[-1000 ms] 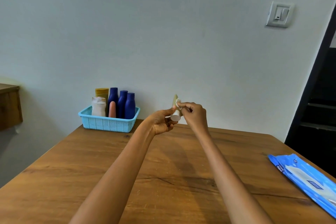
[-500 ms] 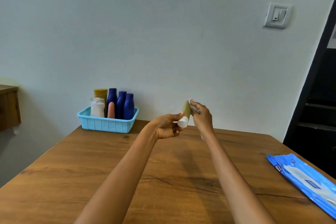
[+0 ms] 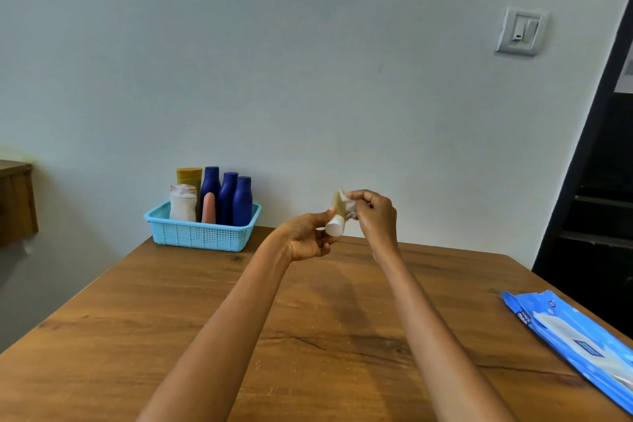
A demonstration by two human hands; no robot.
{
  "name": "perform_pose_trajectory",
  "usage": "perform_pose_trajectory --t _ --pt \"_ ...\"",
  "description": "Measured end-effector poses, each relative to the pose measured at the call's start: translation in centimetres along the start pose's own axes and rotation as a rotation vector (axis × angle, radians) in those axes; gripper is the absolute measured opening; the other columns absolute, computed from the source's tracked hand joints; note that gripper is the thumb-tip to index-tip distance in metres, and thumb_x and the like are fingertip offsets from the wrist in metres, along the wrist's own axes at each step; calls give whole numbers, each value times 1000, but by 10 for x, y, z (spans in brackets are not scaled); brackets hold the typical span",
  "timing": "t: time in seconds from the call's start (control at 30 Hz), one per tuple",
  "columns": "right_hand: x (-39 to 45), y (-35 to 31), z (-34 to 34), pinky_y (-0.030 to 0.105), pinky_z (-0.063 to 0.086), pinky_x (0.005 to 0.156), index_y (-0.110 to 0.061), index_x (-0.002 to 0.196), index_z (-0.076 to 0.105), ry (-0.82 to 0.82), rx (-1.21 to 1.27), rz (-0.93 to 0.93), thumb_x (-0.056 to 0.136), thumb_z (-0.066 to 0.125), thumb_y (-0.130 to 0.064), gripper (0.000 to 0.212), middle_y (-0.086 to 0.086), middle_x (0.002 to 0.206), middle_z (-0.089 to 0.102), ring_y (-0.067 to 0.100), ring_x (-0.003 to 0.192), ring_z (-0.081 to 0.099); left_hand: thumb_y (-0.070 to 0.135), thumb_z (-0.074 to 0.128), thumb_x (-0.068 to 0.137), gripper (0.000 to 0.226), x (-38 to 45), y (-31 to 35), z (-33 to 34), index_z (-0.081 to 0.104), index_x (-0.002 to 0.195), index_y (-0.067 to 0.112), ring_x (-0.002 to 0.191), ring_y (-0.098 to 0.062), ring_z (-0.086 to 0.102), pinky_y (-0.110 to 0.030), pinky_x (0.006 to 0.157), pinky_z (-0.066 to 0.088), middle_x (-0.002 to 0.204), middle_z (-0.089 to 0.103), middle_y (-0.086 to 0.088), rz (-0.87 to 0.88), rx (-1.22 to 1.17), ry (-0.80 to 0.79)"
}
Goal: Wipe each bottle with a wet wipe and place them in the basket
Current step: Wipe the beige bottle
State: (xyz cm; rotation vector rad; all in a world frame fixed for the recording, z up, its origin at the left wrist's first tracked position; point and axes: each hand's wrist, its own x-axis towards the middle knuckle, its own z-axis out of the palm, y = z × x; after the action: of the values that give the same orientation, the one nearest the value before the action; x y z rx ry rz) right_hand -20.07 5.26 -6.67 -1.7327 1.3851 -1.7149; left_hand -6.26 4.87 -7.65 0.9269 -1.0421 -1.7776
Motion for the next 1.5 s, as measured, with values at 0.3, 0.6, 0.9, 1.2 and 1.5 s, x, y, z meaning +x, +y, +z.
perform_pose_trajectory --t 0.3,0.6,0.9,1.2,1.5 --pt "-2 2 3 5 38 75 -12 112 67 -169 -166 -96 92 49 -3 28 5 115 57 8 100 52 26 60 90 36 1 -4 2 50 117 4 72 -16 53 -23 59 41 93 55 -12 -19 79 52" --pt "3 -1 -9 27 57 74 -12 91 70 -158 218 225 90 51 -6 20 9 102 69 20 92 67 26 71 82 42 7 -2 13 56 117 8 65 -11 52 -21 54 38 86 63 -5 182 161 265" --pt "7 4 -5 28 58 76 -10 118 58 -113 388 208 88 66 -23 34 13 110 66 22 95 68 15 72 82 53 7 10 13 51 131 14 105 -22 61 -31 81 48 114 65 -9 451 286 179" --pt "5 7 0 28 57 77 -10 107 67 58 428 170 88 63 -7 20 8 105 68 21 99 65 -4 64 83 43 10 -4 18 54 124 -1 86 -18 64 -32 86 50 93 68 -6 466 25 146" --pt "7 1 3 31 54 86 -9 115 67 125 481 238 92 54 -9 27 6 112 69 20 100 65 4 63 86 40 6 -2 26 58 121 22 89 -28 68 -42 90 53 98 70 -15 529 74 76"
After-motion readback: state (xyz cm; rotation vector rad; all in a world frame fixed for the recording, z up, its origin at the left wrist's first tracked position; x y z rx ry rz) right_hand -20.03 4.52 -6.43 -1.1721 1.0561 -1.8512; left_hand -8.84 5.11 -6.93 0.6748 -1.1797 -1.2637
